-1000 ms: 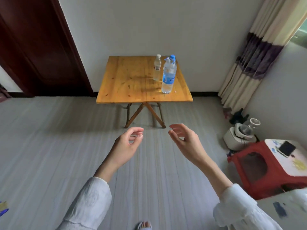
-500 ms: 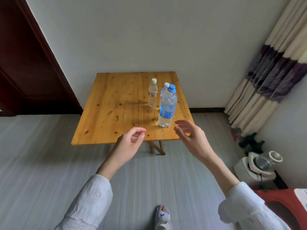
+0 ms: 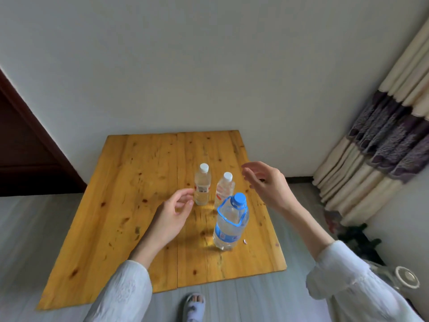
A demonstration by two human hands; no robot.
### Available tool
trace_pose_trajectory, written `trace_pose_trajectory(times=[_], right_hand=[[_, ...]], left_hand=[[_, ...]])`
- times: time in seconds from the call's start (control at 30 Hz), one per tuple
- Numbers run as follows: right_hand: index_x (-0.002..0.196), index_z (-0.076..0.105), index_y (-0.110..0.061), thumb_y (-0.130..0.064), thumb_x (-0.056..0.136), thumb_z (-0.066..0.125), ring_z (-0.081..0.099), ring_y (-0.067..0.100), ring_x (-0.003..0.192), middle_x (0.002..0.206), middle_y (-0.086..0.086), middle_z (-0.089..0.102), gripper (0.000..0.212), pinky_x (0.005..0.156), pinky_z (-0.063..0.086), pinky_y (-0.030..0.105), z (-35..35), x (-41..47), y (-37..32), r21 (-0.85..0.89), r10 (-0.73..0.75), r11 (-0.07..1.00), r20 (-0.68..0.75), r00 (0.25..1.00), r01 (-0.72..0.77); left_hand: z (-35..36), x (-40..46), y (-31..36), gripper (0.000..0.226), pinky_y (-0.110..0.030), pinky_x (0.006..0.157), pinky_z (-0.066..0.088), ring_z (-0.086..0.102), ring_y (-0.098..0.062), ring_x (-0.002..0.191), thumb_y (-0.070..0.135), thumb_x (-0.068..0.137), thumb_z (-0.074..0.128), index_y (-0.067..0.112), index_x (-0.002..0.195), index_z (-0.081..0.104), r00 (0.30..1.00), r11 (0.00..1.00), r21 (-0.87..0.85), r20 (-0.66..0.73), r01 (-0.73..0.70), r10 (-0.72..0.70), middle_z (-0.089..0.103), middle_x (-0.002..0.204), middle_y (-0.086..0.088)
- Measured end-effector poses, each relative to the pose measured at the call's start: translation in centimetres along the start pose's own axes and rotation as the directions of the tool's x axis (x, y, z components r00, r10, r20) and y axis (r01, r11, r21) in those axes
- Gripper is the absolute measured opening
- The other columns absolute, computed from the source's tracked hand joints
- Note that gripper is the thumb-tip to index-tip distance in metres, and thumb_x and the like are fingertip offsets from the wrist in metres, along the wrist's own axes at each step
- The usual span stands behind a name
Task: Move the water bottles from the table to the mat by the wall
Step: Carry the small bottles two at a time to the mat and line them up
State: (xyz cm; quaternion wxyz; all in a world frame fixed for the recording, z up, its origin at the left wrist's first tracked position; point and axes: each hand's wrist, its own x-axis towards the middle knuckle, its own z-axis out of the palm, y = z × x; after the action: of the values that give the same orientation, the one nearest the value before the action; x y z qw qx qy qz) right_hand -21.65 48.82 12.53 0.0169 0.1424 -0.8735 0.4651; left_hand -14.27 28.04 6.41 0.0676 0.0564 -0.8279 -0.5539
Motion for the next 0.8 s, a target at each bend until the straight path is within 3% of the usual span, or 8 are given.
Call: trace_pose_trajectory(times=[0.1, 0.17, 0.3, 0.4, 0.47, 0.53, 0.6, 0.8], right_hand=[[0.105, 0.063, -0.014, -0.026, 0.091, 0.05, 0.062, 0.015, 0.085, 0.1, 0.001, 0.067, 0.023, 0.073, 0.051, 0.024, 1.7, 5.7, 1.8, -0.109, 0.054, 0.993, 0.069, 0.996, -0.047], [0.107, 0.063, -0.013, -0.022, 0.089, 0.053, 0.06, 0.014, 0.085, 0.108, 0.006, 0.067, 0.022, 0.076, 0.048, 0.027, 3.1, 9.0, 3.4, -0.202, 0.114, 0.976, 0.141, 0.983, -0.084], [0.121, 0.054, -0.017, -0.024, 0.084, 0.062, 0.057, 0.02, 0.097, 0.118, 0.01, 0.059, 0.039, 0.081, 0.047, 0.029, 5.5, 13.8, 7.2, -0.351, 0.307, 0.914, 0.278, 0.91, -0.201], [0.125, 0.049, -0.02, -0.029, 0.079, 0.066, 0.057, 0.022, 0.099, 0.121, 0.009, 0.056, 0.05, 0.084, 0.048, 0.031, 6.9, 15.7, 9.5, -0.412, 0.419, 0.867, 0.298, 0.858, -0.28], [0.126, 0.046, -0.021, -0.031, 0.076, 0.07, 0.055, 0.021, 0.102, 0.122, 0.009, 0.053, 0.056, 0.086, 0.047, 0.031, 8.2, 16.1, 10.8, -0.459, 0.459, 0.843, 0.344, 0.819, -0.28], [0.125, 0.046, -0.021, -0.03, 0.073, 0.072, 0.051, 0.023, 0.105, 0.123, 0.009, 0.048, 0.059, 0.087, 0.045, 0.032, 9.6, 16.1, 11.6, -0.505, 0.497, 0.816, 0.366, 0.787, -0.281], [0.123, 0.047, -0.02, -0.027, 0.073, 0.073, 0.05, 0.025, 0.104, 0.121, 0.009, 0.046, 0.057, 0.086, 0.045, 0.033, 10.8, 16.1, 12.2, -0.537, 0.523, 0.794, 0.366, 0.769, -0.285], [0.116, 0.051, -0.014, -0.017, 0.079, 0.065, 0.051, 0.025, 0.092, 0.116, 0.011, 0.045, 0.04, 0.071, 0.048, 0.028, 11.9, 16.4, 12.7, -0.577, 0.476, 0.783, 0.314, 0.821, -0.233]], left_hand=[[0.2, 6.9, -2.2, 0.031, -0.002, 0.065, 0.04, 0.055, -0.003, 0.089, 0.015, 0.09, 0.052, 0.021, 0.12, 0.051, 0.998, 0.999, 0.046, 0.055, -0.003, 0.0, 0.057, 0.107, 0.006], [0.4, 10.9, -3.7, 0.035, -0.006, 0.072, 0.041, 0.054, -0.002, 0.092, 0.017, 0.089, 0.053, 0.024, 0.123, 0.05, 0.995, 0.995, 0.098, 0.103, -0.009, -0.001, 0.054, 0.115, 0.004], [1.3, 16.9, -6.1, 0.042, -0.033, 0.094, 0.046, 0.047, -0.012, 0.107, 0.015, 0.088, 0.054, 0.024, 0.128, 0.045, 0.985, 0.986, 0.169, 0.171, 0.007, -0.037, 0.045, 0.129, -0.001], [2.1, 19.8, -7.5, 0.045, -0.036, 0.1, 0.042, 0.044, -0.017, 0.118, 0.014, 0.087, 0.054, 0.021, 0.13, 0.043, 0.98, 0.976, 0.217, 0.198, -0.013, -0.031, 0.042, 0.132, -0.002], [2.8, 21.0, -8.6, 0.048, -0.03, 0.103, 0.035, 0.037, -0.018, 0.125, 0.016, 0.087, 0.055, 0.021, 0.132, 0.039, 0.964, 0.966, 0.255, 0.263, -0.04, -0.03, 0.039, 0.135, -0.001], [3.5, 21.8, -9.5, 0.052, -0.028, 0.104, 0.031, 0.033, -0.017, 0.127, 0.022, 0.085, 0.059, 0.022, 0.133, 0.038, 0.94, 0.966, 0.26, 0.331, -0.01, -0.079, 0.04, 0.135, 0.0], [4.1, 22.5, -10.3, 0.051, -0.035, 0.104, 0.036, 0.036, -0.019, 0.123, 0.025, 0.082, 0.063, 0.022, 0.129, 0.043, 0.916, 0.965, 0.256, 0.375, 0.046, -0.143, 0.043, 0.128, -0.002], [4.4, 23.6, -11.5, 0.035, -0.03, 0.085, 0.043, 0.046, -0.022, 0.105, 0.012, 0.078, 0.066, 0.02, 0.109, 0.053, 0.912, 0.956, 0.294, 0.394, -0.011, -0.111, 0.041, 0.107, 0.002]])
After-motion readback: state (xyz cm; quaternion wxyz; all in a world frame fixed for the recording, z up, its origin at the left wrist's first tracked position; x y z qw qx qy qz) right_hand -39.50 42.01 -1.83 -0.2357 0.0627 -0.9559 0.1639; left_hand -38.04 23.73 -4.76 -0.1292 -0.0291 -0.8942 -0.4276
